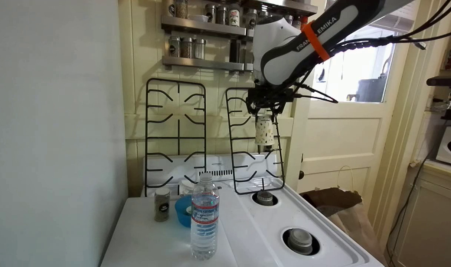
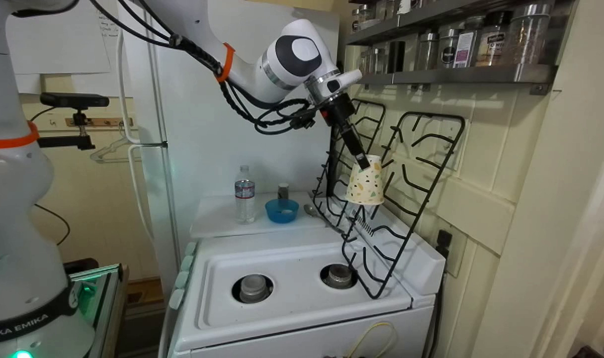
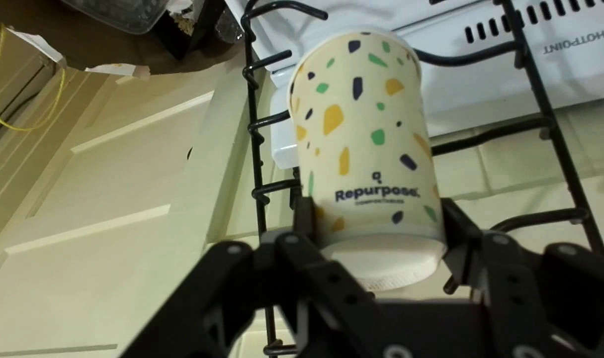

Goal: Hang the cup on the black object

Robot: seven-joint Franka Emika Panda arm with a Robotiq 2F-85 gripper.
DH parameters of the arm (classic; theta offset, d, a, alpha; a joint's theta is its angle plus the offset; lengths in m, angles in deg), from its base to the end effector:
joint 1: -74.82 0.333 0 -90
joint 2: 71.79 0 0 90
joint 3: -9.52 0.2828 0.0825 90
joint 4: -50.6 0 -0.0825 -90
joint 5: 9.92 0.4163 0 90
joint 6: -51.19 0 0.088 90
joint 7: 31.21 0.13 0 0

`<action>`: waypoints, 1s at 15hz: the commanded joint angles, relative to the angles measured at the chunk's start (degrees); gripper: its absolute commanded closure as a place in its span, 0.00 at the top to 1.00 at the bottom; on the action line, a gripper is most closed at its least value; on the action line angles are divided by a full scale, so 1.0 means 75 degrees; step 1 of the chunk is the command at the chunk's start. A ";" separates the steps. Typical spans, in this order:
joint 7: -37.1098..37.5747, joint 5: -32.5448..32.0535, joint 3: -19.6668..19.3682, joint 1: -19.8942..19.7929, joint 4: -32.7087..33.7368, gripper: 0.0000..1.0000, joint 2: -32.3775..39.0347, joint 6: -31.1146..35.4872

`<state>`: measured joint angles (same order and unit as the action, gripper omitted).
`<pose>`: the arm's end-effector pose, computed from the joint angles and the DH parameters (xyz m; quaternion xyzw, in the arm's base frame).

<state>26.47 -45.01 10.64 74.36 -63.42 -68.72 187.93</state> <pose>0.6345 -0.0072 0.4060 0.9121 -0.2895 0.2594 0.1307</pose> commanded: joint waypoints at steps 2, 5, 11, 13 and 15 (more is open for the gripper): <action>-0.0424 0.0138 -0.0095 0.0121 -0.0021 0.37 -0.0090 -0.0136; -0.1792 0.0114 -0.0332 -0.0137 -0.0274 0.37 -0.0359 0.1132; -0.5318 0.2019 -0.0515 -0.0281 -0.1537 0.37 -0.1226 0.2966; -0.6495 0.2989 -0.0433 -0.0105 -0.1957 0.37 -0.1528 0.3081; -0.7632 0.3831 -0.0540 -0.0007 -0.2063 0.37 -0.1805 0.2817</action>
<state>-19.64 -24.64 7.27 72.99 -74.67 -77.46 209.78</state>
